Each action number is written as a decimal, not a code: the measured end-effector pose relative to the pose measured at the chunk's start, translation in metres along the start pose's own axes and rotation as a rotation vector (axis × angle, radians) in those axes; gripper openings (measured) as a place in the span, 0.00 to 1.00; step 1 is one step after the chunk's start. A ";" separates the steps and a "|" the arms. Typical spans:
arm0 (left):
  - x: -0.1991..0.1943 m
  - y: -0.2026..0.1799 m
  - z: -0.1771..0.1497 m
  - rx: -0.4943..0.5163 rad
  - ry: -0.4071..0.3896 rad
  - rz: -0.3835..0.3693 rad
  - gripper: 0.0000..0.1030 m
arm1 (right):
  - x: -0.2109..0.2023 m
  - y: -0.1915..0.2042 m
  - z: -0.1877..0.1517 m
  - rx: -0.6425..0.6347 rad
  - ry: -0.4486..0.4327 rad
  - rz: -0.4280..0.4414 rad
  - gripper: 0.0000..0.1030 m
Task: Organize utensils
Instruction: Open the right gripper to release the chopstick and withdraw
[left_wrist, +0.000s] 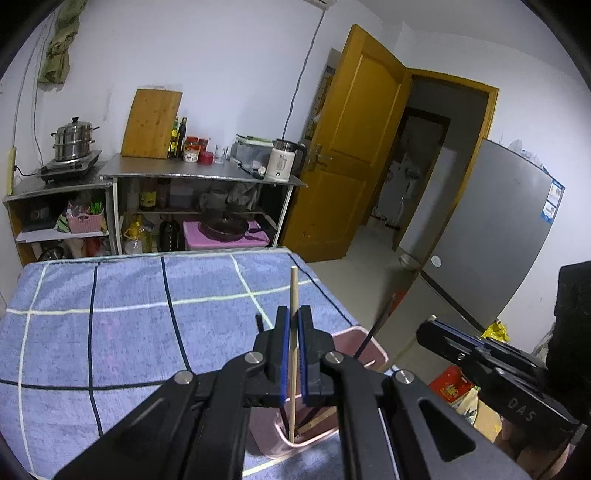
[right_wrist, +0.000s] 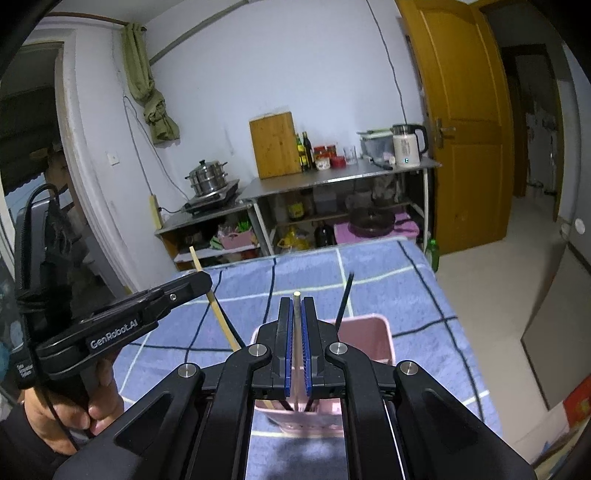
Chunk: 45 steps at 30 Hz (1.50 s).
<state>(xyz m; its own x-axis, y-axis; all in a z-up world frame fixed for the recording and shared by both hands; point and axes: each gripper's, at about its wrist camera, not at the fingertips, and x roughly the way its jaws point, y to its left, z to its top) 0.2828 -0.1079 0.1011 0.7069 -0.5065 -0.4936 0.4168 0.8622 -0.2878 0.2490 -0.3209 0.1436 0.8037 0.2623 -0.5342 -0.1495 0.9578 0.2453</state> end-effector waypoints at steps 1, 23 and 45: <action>0.002 0.000 -0.004 0.003 0.008 0.001 0.05 | 0.004 -0.001 -0.004 0.003 0.011 -0.001 0.04; -0.007 0.013 -0.036 -0.011 0.067 0.013 0.19 | 0.007 -0.008 -0.027 0.004 0.058 -0.032 0.15; -0.117 0.072 -0.137 -0.040 0.029 0.248 0.24 | -0.031 0.062 -0.089 -0.063 0.068 0.072 0.15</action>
<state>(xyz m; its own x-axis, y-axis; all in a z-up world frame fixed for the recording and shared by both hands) 0.1520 0.0141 0.0257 0.7682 -0.2793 -0.5761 0.2092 0.9599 -0.1864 0.1633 -0.2591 0.1031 0.7487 0.3363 -0.5712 -0.2435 0.9411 0.2347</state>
